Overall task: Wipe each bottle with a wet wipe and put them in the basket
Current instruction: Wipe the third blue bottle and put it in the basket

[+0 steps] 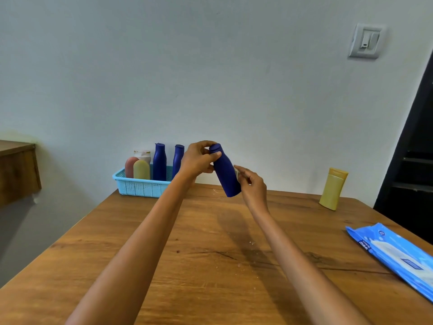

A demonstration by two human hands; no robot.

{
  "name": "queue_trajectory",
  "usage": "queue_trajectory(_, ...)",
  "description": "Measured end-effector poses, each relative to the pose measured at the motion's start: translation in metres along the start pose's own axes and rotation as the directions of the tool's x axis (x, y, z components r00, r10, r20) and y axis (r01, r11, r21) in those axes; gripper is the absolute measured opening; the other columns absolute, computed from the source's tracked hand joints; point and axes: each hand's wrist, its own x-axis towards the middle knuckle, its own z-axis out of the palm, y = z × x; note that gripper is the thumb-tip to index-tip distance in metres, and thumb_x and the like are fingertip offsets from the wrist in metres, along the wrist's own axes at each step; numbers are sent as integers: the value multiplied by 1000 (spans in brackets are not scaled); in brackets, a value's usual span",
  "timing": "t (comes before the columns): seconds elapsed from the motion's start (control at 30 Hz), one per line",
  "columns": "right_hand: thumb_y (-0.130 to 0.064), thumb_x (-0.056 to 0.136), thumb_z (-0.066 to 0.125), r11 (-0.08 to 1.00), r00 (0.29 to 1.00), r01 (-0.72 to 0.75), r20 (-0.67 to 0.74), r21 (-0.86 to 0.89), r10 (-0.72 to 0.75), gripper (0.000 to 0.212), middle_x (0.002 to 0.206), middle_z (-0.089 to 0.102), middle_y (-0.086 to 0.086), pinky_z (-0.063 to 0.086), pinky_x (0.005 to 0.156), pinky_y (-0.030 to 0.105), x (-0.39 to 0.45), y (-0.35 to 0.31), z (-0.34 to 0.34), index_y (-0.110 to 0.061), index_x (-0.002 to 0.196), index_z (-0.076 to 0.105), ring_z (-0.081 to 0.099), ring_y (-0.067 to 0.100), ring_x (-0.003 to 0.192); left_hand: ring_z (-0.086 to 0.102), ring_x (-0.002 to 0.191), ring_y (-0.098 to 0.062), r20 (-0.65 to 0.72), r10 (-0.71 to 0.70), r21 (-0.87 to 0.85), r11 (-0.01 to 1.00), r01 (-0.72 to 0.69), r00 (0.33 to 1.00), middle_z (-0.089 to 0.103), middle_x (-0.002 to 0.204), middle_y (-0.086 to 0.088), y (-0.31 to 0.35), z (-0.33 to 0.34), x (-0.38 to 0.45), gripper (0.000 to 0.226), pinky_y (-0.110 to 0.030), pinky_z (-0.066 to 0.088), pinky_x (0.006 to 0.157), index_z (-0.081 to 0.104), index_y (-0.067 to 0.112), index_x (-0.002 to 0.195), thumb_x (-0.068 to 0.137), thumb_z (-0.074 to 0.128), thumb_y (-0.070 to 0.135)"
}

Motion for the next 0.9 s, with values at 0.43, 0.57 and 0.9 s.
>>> queue_trajectory(0.43, -14, 95, 51, 993, 997, -73, -21, 96, 76, 28, 122, 60, 2, 45, 66, 9, -3, -13, 8, -15, 122, 60, 58, 11, 104, 71, 70, -23, -159, -70, 48, 996, 79, 985, 68, 86, -1, -8, 15, -2, 33, -41, 58, 77, 56, 20, 115, 85, 67, 29)
queue_trajectory(0.57, -18, 95, 52, 992, 998, 25, -63, 127, -17, 27, 115, 59, -2, 44, 75, 8, -2, -27, 10, -19, 121, 61, 54, 3, 98, 71, 68, -23, -119, -64, -4, 998, 64, 991, 68, 87, -1, -6, 19, -6, 32, -41, 59, 73, 55, 18, 106, 82, 70, 33)
queue_trajectory(0.9, -12, 92, 57, 946, 943, 324, -78, -8, -324, 29, 105, 60, -3, 46, 73, 8, -10, -24, 14, -13, 120, 61, 58, 8, 96, 70, 63, -21, -192, -95, 17, 995, 100, 977, 66, 76, 4, -5, 16, -4, 50, -39, 58, 76, 54, 18, 119, 80, 70, 43)
